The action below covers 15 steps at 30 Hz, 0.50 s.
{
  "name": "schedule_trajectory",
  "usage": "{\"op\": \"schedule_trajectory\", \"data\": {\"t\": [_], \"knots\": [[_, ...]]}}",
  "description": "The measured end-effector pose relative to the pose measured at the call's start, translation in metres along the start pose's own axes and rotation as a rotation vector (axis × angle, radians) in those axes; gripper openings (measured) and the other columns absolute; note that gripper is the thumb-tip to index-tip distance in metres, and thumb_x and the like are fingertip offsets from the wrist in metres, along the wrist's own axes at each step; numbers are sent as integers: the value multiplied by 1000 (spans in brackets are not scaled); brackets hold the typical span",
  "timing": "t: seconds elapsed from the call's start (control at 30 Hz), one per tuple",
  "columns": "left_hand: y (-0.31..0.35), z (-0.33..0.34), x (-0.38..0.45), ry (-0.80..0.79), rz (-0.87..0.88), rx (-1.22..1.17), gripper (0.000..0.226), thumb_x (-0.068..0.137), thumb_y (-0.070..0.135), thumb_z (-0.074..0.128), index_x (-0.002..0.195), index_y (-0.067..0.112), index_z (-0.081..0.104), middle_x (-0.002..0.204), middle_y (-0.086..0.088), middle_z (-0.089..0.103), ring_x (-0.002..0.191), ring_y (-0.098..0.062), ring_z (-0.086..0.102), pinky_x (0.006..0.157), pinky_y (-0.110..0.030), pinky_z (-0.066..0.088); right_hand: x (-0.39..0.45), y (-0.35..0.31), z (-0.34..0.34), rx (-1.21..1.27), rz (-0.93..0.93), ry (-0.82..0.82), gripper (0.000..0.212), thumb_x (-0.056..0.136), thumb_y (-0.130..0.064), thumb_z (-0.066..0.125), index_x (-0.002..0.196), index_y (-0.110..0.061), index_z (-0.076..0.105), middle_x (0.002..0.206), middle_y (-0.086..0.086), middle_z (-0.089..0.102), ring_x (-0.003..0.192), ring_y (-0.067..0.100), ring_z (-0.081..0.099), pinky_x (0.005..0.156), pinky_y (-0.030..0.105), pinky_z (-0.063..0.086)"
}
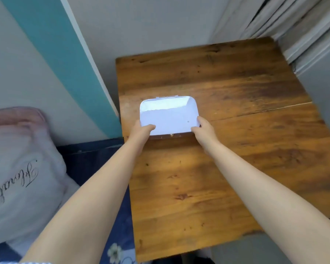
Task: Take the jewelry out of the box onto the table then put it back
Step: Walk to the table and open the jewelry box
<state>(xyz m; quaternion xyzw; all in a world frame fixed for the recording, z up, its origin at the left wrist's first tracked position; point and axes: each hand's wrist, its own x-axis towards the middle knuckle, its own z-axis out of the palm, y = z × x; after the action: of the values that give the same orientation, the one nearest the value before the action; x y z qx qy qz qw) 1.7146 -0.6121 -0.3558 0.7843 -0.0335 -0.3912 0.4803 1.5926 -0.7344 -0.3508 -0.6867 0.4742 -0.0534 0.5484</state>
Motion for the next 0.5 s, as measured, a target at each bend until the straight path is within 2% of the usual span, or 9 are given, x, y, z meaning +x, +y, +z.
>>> {"op": "schedule_trajectory", "data": {"t": [0.07, 0.17, 0.2, 0.23, 0.27, 0.33, 0.37, 0.43, 0.5], "knots": [[-16, 6, -31, 2, 27, 14, 45, 91, 10, 49, 133, 7, 35, 138, -10, 46, 112, -21, 45, 86, -29, 34, -28, 15, -5, 37, -10, 8, 17, 80, 6, 36, 79, -6, 48, 100, 7, 44, 83, 21, 38, 47, 7, 30], [-51, 13, -78, -64, -24, -34, 49, 92, 15, 50, 137, 10, 29, 144, -7, 39, 129, -24, 38, 101, -32, 32, -76, 41, -15, 53, -12, -7, 19, 82, 5, 37, 90, -9, 48, 107, 8, 45, 91, 23, 43, 53, 20, 34], [-65, 15, -94, -82, -49, -33, 51, 92, 18, 49, 137, 12, 27, 146, -5, 36, 131, -24, 35, 105, -35, 30, -93, 51, -19, 45, -10, -24, 26, 83, 4, 37, 101, -10, 49, 113, 11, 46, 99, 26, 45, 58, 26, 38], [-77, 18, -110, -89, -73, -17, 52, 92, 20, 49, 138, 14, 26, 146, -3, 35, 132, -23, 33, 106, -36, 28, -109, 60, -22, 21, -3, -38, 34, 84, 4, 37, 115, -6, 47, 124, 14, 46, 111, 28, 44, 71, 30, 41], [-89, 20, -126, -89, -91, -13, 52, 92, 22, 49, 138, 15, 25, 147, -2, 34, 133, -23, 32, 107, -37, 27, -125, 68, -25, -10, 2, -51, 41, 85, 3, 38, 125, -2, 42, 135, 14, 42, 122, 28, 39, 85, 27, 38], [-107, 27, -156, -89, -123, -62, 52, 92, 22, 49, 139, 16, 26, 147, -1, 35, 134, -22, 32, 110, -39, 25, -154, 83, -30, -72, 9, -92, 46, 86, 2, 39, 132, 0, 33, 145, 13, 34, 131, 26, 32, 98, 25, 31], [-113, 30, -169, -77, -137, -90, 51, 92, 21, 48, 138, 15, 28, 147, -1, 36, 133, -22, 33, 110, -39, 26, -167, 90, -33, -98, 10, -112, 47, 86, 1, 39, 132, 0, 32, 145, 13, 33, 132, 26, 31, 99, 26, 31], [-120, 34, -191, 0, -137, -106, 47, 92, 18, 48, 136, 11, 32, 142, -5, 42, 124, -22, 40, 101, -36, 33, -190, 100, -36, -133, -24, -121, 42, 85, 0, 42, 127, 3, 39, 139, 17, 40, 128, 31, 36, 91, 27, 36], [-121, 33, -208, 118, -113, -85, 41, 92, 18, 48, 130, 7, 39, 133, -9, 48, 109, -24, 47, 83, -28, 36, -205, 103, -40, -130, -61, -84, 40, 86, -2, 45, 125, 0, 43, 137, 16, 43, 126, 30, 39, 91, 27, 38]]}}
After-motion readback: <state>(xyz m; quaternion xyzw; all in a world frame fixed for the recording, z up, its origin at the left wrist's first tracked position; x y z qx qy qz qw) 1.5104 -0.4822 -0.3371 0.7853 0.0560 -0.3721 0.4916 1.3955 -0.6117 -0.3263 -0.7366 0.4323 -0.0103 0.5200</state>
